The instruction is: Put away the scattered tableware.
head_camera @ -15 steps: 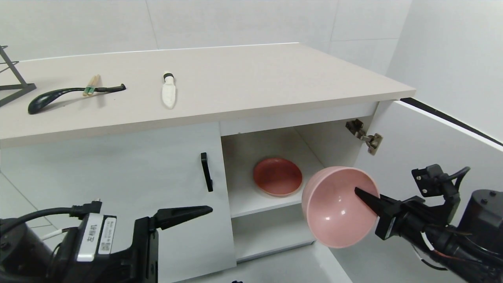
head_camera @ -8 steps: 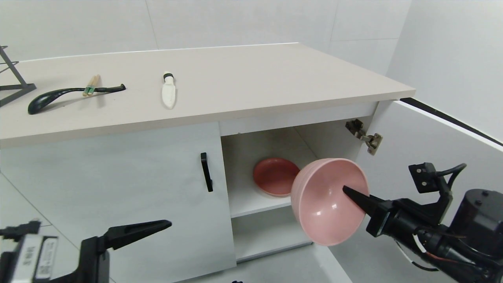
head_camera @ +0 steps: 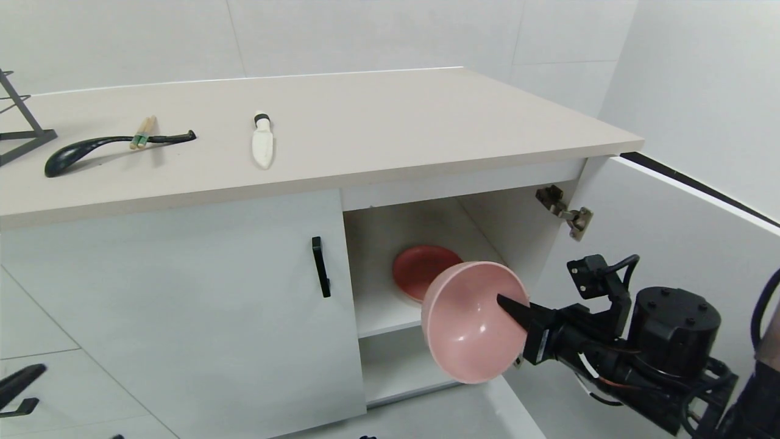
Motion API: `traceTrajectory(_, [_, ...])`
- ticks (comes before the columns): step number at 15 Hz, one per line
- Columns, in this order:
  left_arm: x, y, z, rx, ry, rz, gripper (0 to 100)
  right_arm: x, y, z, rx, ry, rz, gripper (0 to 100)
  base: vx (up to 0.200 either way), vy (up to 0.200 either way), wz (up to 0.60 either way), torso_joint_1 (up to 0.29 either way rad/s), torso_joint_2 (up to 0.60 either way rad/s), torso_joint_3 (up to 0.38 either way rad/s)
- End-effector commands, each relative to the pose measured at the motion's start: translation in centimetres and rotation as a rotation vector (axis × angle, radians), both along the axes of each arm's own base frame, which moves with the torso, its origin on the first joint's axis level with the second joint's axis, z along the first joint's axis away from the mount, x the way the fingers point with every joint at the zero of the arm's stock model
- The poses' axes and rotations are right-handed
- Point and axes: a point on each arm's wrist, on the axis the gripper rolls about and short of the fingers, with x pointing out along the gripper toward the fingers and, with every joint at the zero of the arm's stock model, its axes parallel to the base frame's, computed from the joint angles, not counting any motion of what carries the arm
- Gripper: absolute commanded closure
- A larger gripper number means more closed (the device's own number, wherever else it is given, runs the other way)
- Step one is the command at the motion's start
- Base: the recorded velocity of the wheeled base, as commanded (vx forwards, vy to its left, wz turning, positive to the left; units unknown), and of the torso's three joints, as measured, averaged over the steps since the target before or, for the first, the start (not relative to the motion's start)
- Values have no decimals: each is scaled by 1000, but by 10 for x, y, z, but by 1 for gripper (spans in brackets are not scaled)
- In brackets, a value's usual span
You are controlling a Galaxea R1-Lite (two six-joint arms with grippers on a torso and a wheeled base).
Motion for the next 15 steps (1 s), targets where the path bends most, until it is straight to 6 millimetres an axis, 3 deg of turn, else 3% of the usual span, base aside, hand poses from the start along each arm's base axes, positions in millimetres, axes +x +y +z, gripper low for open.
traceTrajectory(1, [-15, 6, -7, -21, -88, 206, 0, 15, 4, -11, -28, 1, -23, 100, 0, 0, 0, 0, 0, 0])
traceTrajectory(3, [-20, 5, -20, -13, -68, 374, 0, 32, 4, -6, -10, -52, -53, 100, 0, 0, 0, 0, 0, 0])
traceTrajectory(6, [-29, 4, -41, 6, 29, 439, 0, 54, 9, -5, -37, -70, -62, 100, 0, 0, 0, 0, 0, 0])
traceTrajectory(9, [-29, 4, -41, -37, 40, 413, 0, 79, 15, -3, -24, -83, -49, 100, 0, 0, 0, 0, 0, 0])
traceTrajectory(11, [-22, 3, -25, -163, 125, 268, 0, 100, 22, -5, -26, -77, -50, 100, 0, 0, 0, 0, 0, 0])
traceTrajectory(12, [-21, 4, -26, -182, 147, 247, 0, 102, 23, -7, -27, -75, -50, 100, 0, 0, 0, 0, 0, 0])
traceTrajectory(13, [-22, 4, -43, -171, 201, 212, 0, 105, 24, -13, -30, -68, -50, 100, 0, 0, 0, 0, 0, 0])
traceTrajectory(15, [-27, 4, -46, -210, 175, 204, 0, 108, 21, -17, -37, -56, -62, 100, 0, 0, 0, 0, 0, 0])
